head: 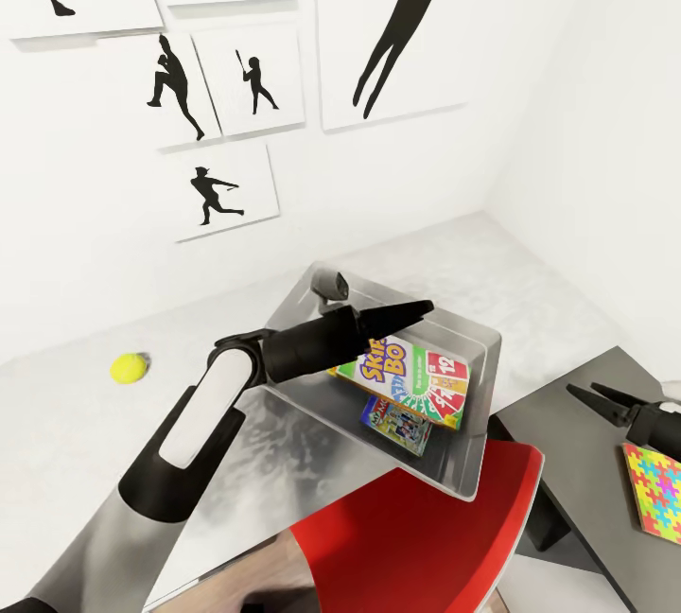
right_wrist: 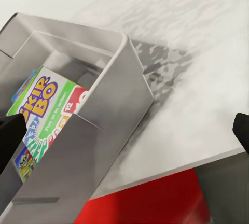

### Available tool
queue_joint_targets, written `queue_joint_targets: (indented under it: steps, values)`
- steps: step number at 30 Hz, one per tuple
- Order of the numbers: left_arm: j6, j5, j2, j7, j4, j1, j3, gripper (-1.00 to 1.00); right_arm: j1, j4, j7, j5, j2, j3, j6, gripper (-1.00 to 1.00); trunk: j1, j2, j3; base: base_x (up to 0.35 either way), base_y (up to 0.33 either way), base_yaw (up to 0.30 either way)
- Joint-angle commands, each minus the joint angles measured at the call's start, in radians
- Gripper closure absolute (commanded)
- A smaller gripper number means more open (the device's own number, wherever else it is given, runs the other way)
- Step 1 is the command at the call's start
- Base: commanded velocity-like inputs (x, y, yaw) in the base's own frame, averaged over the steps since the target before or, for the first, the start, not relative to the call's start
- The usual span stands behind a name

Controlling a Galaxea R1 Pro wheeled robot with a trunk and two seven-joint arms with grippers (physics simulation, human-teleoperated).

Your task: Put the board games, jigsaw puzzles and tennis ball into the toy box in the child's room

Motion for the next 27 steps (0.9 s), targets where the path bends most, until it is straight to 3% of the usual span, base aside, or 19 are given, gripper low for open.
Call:
queue_joint_targets:
  steps: [1,27]
  values:
    - [0.004,0.001,-0.001,-0.002,0.0,0.0,0.0,-1.0,-0.001,0.001,0.001,-0.002,0.0,0.0,0.006,-1.0,0.001,-0.002,-0.001,-0.044,0.0,0.0]
    - [0.003,0.0,0.005,0.001,0.001,0.016,0.011,-1.0,-0.001,-0.002,-0.004,-0.002,0.012,0.003,0.002,-1.0,0.001,-0.002,-0.001,-0.197,0.0,0.0]
